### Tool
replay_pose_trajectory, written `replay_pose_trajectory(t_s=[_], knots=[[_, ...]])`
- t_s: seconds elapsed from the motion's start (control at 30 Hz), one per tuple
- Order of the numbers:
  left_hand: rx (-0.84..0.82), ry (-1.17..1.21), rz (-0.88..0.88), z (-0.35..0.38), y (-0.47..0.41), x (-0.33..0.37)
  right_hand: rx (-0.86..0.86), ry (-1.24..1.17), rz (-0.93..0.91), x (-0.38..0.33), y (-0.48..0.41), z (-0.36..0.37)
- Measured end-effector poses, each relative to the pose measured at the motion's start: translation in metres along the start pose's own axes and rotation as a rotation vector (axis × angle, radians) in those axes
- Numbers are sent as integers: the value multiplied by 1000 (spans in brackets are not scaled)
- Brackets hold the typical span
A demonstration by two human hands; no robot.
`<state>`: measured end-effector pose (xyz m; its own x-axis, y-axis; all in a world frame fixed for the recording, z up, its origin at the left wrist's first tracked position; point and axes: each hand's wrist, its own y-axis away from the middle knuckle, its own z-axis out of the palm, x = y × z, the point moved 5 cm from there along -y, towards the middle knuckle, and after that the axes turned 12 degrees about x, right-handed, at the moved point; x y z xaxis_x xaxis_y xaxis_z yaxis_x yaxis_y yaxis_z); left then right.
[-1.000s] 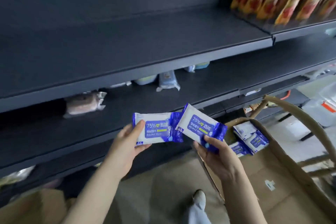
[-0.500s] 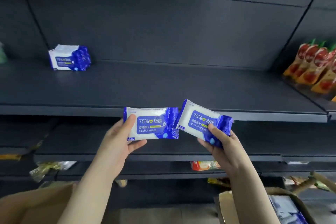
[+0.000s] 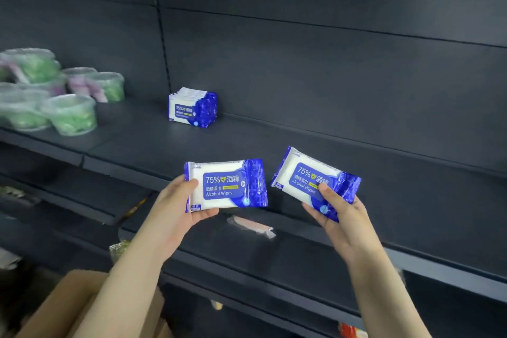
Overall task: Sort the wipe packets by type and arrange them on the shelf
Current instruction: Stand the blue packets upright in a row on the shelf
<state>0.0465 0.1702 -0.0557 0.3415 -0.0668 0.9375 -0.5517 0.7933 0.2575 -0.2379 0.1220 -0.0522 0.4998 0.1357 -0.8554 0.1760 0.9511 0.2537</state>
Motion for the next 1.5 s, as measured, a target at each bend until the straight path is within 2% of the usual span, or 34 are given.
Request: replay_pose_trajectory(t_s=[0.23, 0.5, 0.6, 0.73, 0.87, 1.0, 1.23, 1.33, 1.5], knots=[[12, -14, 97, -18, -120, 39, 28, 6, 2, 30, -57, 86], [-101, -146, 141, -27, -268, 63, 57, 43, -61, 81, -108, 175], [-124, -161, 155, -25, -313, 71, 44, 114, -71, 100, -120, 200], [-109, -258, 264, -22, -359, 81, 30, 229, -102, 118, -140, 235], [-48, -270, 371, -20, -386, 91, 18, 367, -203, 131, -160, 275], [-70, -342, 491, -19, -402, 96, 43, 604, -369, 146, -173, 311], [-87, -249, 357, -20, -412, 92, 116, 833, -594, 161, -192, 355], [-150, -327, 331, -21, -412, 92, 166, 886, -658, 163, -197, 362], [-274, -563, 481, -20, -403, 97, 164, 904, -683, 167, -199, 356]])
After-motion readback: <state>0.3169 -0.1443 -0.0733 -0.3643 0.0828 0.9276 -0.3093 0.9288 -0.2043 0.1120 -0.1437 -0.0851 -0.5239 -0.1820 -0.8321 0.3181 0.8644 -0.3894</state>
